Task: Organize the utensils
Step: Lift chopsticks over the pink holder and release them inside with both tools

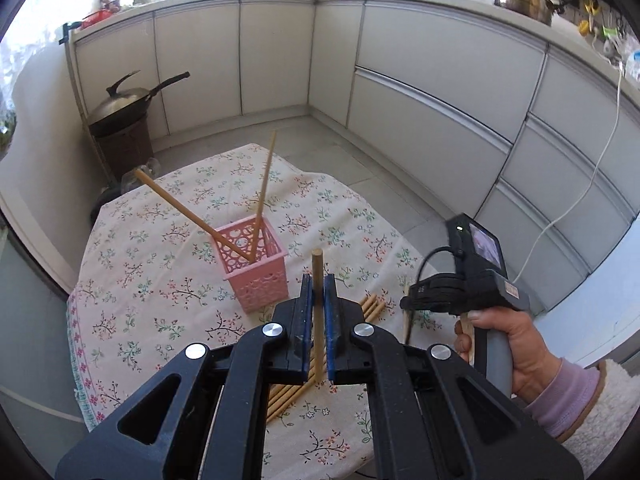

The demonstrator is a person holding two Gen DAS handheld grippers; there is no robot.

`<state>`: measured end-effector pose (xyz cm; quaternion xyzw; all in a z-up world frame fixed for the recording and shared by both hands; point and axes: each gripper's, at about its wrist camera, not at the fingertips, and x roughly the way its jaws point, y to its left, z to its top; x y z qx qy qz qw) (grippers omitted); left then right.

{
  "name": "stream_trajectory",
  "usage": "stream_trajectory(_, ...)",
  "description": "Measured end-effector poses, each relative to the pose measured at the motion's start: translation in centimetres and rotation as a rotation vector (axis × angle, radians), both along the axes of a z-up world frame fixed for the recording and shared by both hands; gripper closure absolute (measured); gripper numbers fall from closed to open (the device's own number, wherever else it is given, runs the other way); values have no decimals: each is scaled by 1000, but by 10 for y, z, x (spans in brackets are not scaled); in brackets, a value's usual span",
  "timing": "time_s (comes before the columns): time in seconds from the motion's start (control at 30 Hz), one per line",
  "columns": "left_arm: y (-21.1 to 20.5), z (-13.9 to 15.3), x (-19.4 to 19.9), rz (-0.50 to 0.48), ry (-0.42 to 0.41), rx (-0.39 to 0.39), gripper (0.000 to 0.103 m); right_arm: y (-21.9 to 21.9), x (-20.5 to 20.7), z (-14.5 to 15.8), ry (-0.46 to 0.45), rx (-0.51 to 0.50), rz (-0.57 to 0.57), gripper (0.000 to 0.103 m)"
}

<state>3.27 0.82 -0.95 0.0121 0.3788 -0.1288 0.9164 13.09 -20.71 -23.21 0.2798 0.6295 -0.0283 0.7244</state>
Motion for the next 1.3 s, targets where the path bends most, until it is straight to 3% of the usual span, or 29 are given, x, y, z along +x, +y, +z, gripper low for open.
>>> stream_trajectory(0.07, 7, 5, 0, 15, -11, -21, 98, -5, -6, 11, -48, 15, -31, 95)
stream_trajectory(0.2, 20, 16, -2, 47, -44, -68, 98, -2, -26, 65, -209, 35, -23, 95)
stream_trajectory(0.47, 43, 41, -10, 131, -121, -142, 98, 4, -75, 191, -625, 7, 18, 95)
stream_trajectory(0.6, 57, 54, -12, 189, -169, -189, 98, 2, -84, 226, -741, 32, -8, 95)
stream_trajectory(0.9, 73, 93, -1, 311, -296, -246, 98, -10, -73, 260, -796, 148, -43, 95)
stream_trajectory(1.0, 75, 100, 12, 342, -316, -242, 98, -8, -72, 270, -816, 144, -46, 95)
stream_trajectory(1.17, 80, 103, 38, 391, -343, -249, 98, 2, -61, 284, -845, 133, -14, 95)
stream_trajectory(1.3, 82, 90, 58, 413, -326, -235, 98, 16, -47, 291, -865, 113, 16, 95)
